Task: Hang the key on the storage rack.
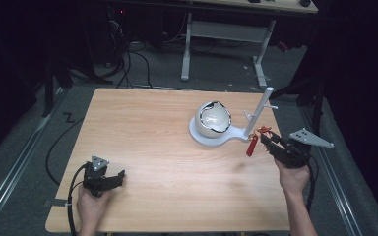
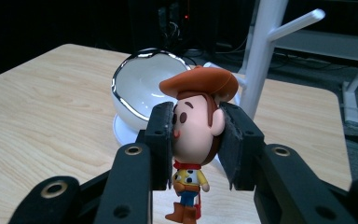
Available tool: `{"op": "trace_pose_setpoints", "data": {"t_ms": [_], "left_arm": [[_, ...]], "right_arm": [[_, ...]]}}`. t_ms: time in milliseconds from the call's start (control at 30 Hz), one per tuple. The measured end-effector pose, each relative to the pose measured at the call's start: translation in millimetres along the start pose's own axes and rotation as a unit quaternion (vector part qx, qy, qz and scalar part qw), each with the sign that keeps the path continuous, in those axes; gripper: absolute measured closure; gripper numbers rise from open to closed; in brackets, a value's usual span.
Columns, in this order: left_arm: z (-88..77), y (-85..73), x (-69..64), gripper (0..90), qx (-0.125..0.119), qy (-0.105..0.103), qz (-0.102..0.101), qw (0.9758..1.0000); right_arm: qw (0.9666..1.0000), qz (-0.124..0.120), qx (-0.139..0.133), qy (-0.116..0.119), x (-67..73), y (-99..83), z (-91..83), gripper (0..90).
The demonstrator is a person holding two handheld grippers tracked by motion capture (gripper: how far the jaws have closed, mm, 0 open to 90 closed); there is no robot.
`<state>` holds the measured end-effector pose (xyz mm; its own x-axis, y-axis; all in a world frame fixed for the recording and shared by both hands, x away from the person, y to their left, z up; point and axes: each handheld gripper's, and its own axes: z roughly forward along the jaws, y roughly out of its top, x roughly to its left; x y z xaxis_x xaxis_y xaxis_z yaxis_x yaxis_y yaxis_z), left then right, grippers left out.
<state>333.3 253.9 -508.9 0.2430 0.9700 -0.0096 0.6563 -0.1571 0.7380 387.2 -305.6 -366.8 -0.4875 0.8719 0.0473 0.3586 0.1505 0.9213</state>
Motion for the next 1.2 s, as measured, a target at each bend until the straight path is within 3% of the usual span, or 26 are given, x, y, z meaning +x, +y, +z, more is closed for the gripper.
{"op": "trace_pose_setpoints", "data": {"t_ms": [700,1200], "left_arm": [[0.0,0.0,0.0,18.7,0.000,0.000,0.000,1.0000],[0.0,0.0,0.0,18.7,0.000,0.000,0.000,1.0000]], "right_arm": [[0.9989,0.023,-0.029,-0.029,-28.6,26.9,-11.1,67.2],[0.9976,0.028,-0.038,-0.050,-38.5,45.5,-8.8,67.2]]}}
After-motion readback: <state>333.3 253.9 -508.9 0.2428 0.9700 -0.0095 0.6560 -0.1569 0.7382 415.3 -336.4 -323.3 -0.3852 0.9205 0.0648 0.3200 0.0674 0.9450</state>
